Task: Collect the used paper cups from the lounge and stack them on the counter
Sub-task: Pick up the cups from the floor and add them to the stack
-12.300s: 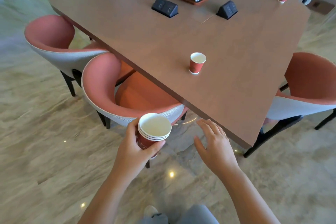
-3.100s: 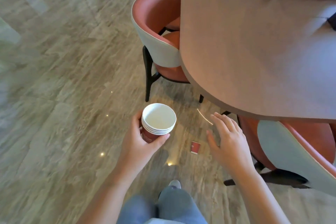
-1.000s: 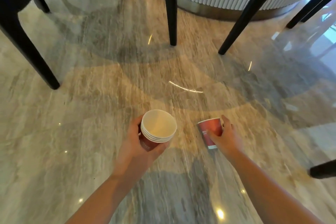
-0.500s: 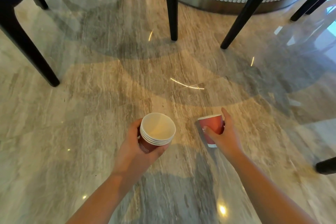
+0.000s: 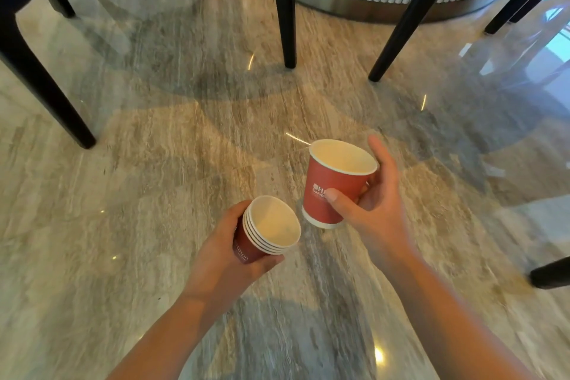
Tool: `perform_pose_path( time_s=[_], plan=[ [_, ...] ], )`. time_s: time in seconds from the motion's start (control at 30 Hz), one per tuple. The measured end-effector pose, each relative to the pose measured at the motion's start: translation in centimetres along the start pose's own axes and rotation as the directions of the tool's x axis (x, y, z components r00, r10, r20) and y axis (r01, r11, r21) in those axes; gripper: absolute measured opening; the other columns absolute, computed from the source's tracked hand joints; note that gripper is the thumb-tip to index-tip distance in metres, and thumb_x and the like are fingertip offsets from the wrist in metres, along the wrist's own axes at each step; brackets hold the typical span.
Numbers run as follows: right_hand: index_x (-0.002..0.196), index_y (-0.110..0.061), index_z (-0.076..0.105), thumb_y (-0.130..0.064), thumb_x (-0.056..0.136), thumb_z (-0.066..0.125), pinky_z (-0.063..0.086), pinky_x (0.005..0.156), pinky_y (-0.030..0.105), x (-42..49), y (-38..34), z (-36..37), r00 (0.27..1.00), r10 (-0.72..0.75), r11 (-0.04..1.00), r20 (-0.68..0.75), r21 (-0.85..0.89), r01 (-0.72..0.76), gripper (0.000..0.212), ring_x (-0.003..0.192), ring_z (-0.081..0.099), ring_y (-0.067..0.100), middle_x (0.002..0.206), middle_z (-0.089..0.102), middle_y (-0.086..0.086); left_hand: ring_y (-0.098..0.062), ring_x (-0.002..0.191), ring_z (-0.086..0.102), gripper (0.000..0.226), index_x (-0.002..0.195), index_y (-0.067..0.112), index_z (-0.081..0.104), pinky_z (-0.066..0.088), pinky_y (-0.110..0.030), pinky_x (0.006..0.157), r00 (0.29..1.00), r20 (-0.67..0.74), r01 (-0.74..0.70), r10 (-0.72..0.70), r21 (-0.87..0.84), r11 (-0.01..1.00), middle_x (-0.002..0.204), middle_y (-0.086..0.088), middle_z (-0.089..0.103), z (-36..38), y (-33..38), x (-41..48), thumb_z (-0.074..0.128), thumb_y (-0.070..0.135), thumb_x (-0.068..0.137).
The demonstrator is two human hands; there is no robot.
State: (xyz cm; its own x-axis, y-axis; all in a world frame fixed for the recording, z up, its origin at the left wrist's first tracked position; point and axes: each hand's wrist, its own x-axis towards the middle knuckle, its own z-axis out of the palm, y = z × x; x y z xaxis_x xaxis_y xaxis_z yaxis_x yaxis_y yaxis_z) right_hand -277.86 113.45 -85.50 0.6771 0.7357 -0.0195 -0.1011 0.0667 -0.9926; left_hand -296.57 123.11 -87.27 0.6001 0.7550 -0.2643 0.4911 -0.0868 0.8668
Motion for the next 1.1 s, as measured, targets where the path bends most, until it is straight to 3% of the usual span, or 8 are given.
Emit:
perform_pose_path(
  time_s=[0.17,0.23,0.4,0.53,0.67,0.8,0.97,1.1],
  plan=[
    [0.119,-0.048,0.040,-0.033,0.050,0.082,0.049,0.087,0.024,-0.6,0.0,1.5,0.996,0.041,0.999,0.077,0.014,-0.042,0.082,0.114,0.052,0.002,0.119,0.054,-0.022,0.008,0.101,0.053,0.080,0.119,0.051,0.045,0.043,-0.010,0.079,1.000,0.010,-0.006,0.006,0.029,1.000,0.110,0.023,0.058,-0.2,0.1,-0.4,0.088,0.029,0.055],
    [0.123,-0.045,0.039,-0.035,0.050,0.082,0.047,0.092,0.029,-0.8,0.1,2.0,0.992,0.043,0.999,0.118,-0.025,-0.040,0.085,0.117,0.051,0.005,0.120,0.054,-0.021,0.003,0.102,0.054,0.078,0.116,0.053,0.045,0.044,-0.015,0.083,0.999,0.018,-0.027,0.026,0.035,0.999,0.110,0.023,0.058,-0.3,0.3,-0.5,0.088,0.028,0.055],
    [0.129,-0.028,0.038,-0.027,0.055,0.081,0.046,0.095,0.035,-1.1,0.2,2.9,0.987,0.034,0.999,0.156,-0.028,-0.030,0.086,0.120,0.049,0.013,0.129,0.048,-0.001,0.012,0.099,0.053,0.075,0.107,0.055,0.045,0.039,0.001,0.073,0.997,0.033,-0.076,0.076,0.010,0.997,0.108,0.021,0.060,-0.2,1.0,-0.8,0.088,0.023,0.055],
    [0.121,-0.038,0.041,-0.030,0.053,0.081,0.048,0.091,0.030,-1.3,0.5,3.0,0.981,0.069,0.997,0.184,-0.049,-0.061,0.079,0.117,0.051,0.009,0.123,0.051,-0.008,0.018,0.097,0.052,0.074,0.106,0.055,0.045,0.038,0.004,0.071,0.996,0.028,-0.083,0.084,-0.017,0.996,0.103,0.027,0.061,-0.2,1.4,-0.9,0.088,0.020,0.056],
    [0.125,-0.035,0.037,-0.027,0.057,0.079,0.046,0.095,0.030,-1.6,0.8,2.9,0.969,0.087,0.990,0.231,-0.126,-0.059,0.081,0.118,0.049,0.006,0.126,0.048,-0.008,0.022,0.096,0.050,0.074,0.104,0.057,0.044,0.036,0.005,0.068,0.997,0.011,-0.080,0.080,-0.036,0.996,0.100,0.046,0.053,-0.5,1.5,-0.8,0.087,0.020,0.057],
    [0.126,-0.038,0.033,-0.037,0.059,0.076,0.043,0.097,0.026,-1.5,0.9,2.6,0.934,0.134,0.980,0.330,-0.185,-0.075,0.080,0.117,0.049,0.003,0.123,0.051,-0.013,0.020,0.095,0.051,0.073,0.102,0.060,0.045,0.037,0.004,0.068,0.997,-0.004,-0.075,0.075,-0.044,0.996,0.101,0.043,0.053,-0.5,1.4,-0.5,0.087,0.024,0.055],
    [0.131,-0.038,0.027,-0.046,0.061,0.074,0.038,0.104,0.035,-1.5,1.1,2.2,0.912,0.177,0.970,0.371,-0.222,-0.098,0.085,0.123,0.045,0.004,0.130,0.049,-0.017,0.022,0.096,0.048,0.083,0.095,0.078,0.036,0.036,0.006,0.068,0.997,-0.006,-0.080,0.080,0.007,0.997,0.100,0.047,0.050,-0.2,1.5,-0.3,0.088,0.028,0.055],
    [0.125,-0.044,0.033,-0.046,0.062,0.074,0.037,0.105,0.032,-1.3,1.3,1.8,0.901,0.206,0.960,0.381,-0.257,-0.111,0.076,0.123,0.044,0.000,0.134,0.045,-0.016,0.021,0.098,0.047,0.078,0.098,0.078,0.035,0.034,0.007,0.070,0.998,0.004,-0.070,0.070,0.024,0.997,0.102,0.045,0.050,-0.2,1.8,-0.3,0.084,0.040,0.050]
  ],
)
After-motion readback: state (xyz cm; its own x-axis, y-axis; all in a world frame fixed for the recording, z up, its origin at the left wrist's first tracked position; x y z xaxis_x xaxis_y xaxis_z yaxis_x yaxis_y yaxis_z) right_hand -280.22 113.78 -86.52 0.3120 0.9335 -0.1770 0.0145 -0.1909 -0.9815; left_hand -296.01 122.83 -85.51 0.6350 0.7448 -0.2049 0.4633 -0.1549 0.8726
